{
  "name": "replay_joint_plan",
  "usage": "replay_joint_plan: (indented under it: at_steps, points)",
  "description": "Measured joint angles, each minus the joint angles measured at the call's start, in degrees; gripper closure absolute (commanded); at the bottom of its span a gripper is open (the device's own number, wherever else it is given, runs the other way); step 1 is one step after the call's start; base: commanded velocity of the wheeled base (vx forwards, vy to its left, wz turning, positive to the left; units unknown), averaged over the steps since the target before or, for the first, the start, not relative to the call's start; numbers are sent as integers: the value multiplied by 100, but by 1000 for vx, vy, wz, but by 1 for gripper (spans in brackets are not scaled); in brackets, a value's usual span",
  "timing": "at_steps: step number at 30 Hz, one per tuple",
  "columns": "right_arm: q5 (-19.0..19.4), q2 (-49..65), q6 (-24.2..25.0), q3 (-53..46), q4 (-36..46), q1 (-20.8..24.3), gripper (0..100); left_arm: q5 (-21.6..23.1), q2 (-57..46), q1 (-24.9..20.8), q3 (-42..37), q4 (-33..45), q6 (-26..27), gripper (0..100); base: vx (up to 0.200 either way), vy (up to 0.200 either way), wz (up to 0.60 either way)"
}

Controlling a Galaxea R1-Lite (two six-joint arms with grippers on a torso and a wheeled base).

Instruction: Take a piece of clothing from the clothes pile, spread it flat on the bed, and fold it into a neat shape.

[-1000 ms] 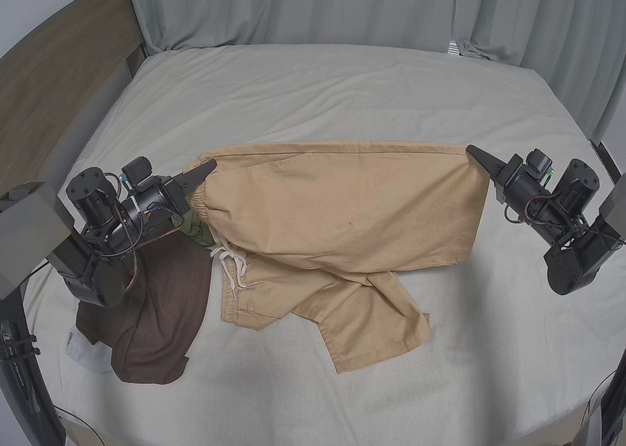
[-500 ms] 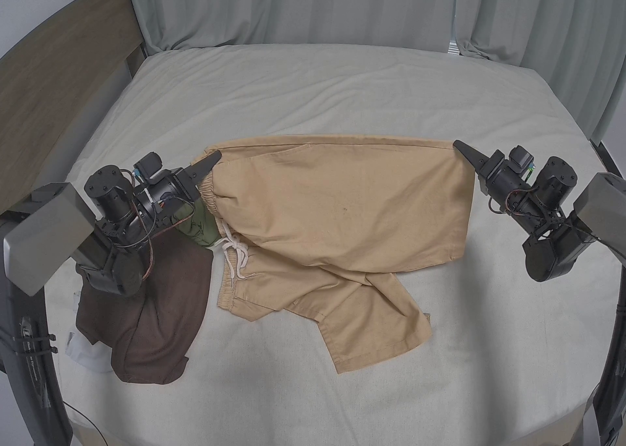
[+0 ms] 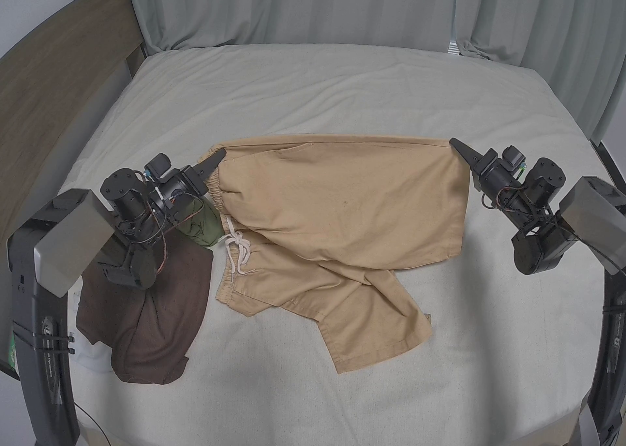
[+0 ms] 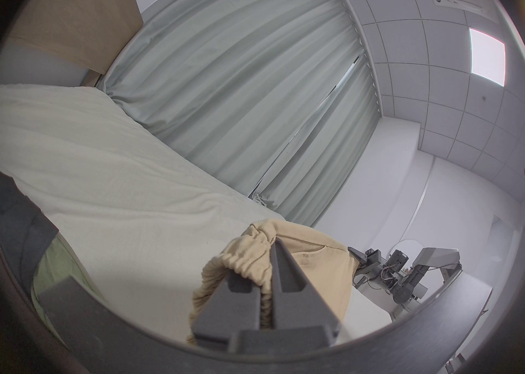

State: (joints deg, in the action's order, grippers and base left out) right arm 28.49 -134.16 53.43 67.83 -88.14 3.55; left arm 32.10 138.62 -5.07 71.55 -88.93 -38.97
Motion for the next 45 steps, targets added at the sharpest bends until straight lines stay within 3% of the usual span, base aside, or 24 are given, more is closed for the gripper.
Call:
replay_joint_plan:
  at_steps: [14, 15, 18, 19, 33, 45]
  points:
    - [16, -612, -6, 794, 11, -9, 100, -112, 510, 30, 634, 9, -372, 100, 0, 0, 0]
    - [16, -645, -6, 835, 11, -7, 100, -112, 540, 30, 677, 13, -378, 0, 0, 0, 0]
    - [9, -705, -9, 905, 11, -5, 100, -121, 606, 37, 753, 17, -397, 0, 0, 0, 0]
    - [0, -724, -9, 922, 11, -5, 0, -126, 623, 41, 775, 17, -411, 0, 0, 0, 0]
    - [-6, -796, -96, 891, 9, -49, 0, -165, 667, 4, 695, 26, -925, 0, 0, 0, 0]
    - [-2, 91, -425, -1106, 6, 118, 0, -143, 79, 98, -484, 9, -777, 0, 0, 0, 0]
